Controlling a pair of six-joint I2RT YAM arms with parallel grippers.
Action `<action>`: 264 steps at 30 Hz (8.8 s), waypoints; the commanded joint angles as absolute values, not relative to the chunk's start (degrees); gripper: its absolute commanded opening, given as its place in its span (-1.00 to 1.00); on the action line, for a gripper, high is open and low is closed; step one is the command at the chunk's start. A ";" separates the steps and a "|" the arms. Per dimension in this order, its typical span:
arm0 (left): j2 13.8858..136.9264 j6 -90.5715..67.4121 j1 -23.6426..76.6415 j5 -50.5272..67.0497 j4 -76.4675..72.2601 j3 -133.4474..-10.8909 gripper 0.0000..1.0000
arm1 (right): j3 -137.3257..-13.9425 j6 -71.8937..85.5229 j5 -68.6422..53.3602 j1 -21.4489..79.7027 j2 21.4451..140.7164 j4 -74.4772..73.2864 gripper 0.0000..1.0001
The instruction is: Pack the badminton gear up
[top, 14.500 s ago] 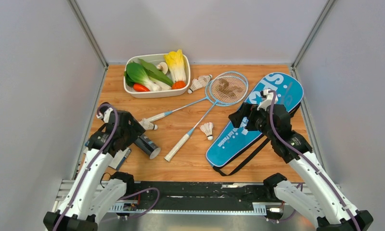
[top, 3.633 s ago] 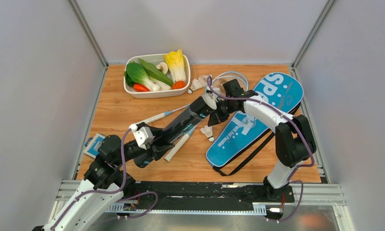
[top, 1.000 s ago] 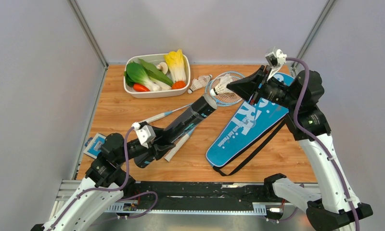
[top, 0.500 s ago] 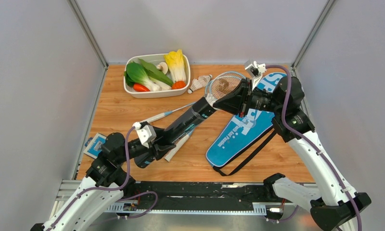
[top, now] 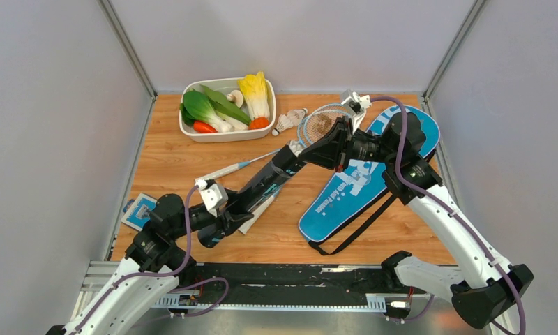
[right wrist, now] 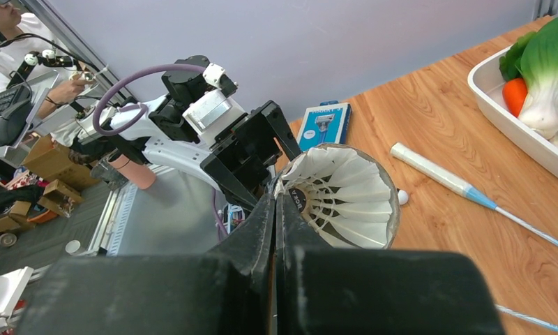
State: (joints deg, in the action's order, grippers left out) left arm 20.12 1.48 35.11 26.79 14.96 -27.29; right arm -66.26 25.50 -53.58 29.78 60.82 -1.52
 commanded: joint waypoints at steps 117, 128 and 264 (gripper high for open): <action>5.18 0.69 35.25 6.45 13.12 -52.00 -0.47 | -102.92 8.91 39.14 73.38 131.04 -11.00 0.22; 4.33 1.76 35.25 5.11 15.82 -51.35 -0.47 | -97.24 13.10 43.02 71.72 126.83 -10.94 -0.83; 15.85 20.03 35.24 24.60 4.30 -26.31 -0.28 | -56.50 36.30 -45.57 21.56 59.68 1.14 0.41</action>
